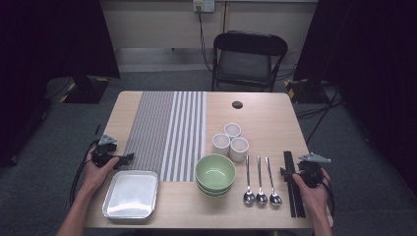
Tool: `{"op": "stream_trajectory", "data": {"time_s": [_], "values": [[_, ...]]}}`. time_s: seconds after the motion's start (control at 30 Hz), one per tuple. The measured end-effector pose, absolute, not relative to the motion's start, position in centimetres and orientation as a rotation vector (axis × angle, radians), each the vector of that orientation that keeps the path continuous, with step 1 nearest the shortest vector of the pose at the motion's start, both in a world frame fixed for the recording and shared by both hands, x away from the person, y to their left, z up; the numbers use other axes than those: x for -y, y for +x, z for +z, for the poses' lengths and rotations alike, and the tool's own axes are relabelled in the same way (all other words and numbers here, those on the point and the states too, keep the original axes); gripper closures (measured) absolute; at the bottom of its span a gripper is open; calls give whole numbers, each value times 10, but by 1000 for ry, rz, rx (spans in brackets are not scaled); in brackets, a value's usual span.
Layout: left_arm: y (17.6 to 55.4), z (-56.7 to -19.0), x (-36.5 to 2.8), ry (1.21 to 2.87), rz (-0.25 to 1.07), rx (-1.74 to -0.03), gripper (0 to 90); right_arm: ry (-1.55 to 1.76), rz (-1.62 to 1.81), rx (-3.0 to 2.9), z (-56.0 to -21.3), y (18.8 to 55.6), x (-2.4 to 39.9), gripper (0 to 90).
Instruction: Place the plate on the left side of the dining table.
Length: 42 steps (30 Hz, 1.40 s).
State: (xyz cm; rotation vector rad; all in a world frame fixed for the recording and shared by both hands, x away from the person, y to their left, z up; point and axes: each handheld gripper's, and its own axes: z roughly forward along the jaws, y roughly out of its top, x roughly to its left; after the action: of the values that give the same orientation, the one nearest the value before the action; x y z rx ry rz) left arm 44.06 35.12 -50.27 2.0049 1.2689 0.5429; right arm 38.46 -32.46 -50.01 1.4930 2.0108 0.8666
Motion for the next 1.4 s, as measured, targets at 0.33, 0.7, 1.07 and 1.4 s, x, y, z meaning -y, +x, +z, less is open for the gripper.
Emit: {"op": "stream_trajectory", "data": {"time_s": [0.33,0.7,1.07,1.4], "values": [[440,-503,-350,2001,556,-1283,122,1493,865,-2012,-500,385,325,93],[440,-496,-347,2050,514,-1294,184,1527,840,-2006,-496,380,327,167],[431,-478,-342,1932,453,-1230,197,1488,990,-1962,-467,368,316,283],[405,-463,-323,2047,449,-1119,192,1481,1056,-1975,-454,350,308,312]]}}
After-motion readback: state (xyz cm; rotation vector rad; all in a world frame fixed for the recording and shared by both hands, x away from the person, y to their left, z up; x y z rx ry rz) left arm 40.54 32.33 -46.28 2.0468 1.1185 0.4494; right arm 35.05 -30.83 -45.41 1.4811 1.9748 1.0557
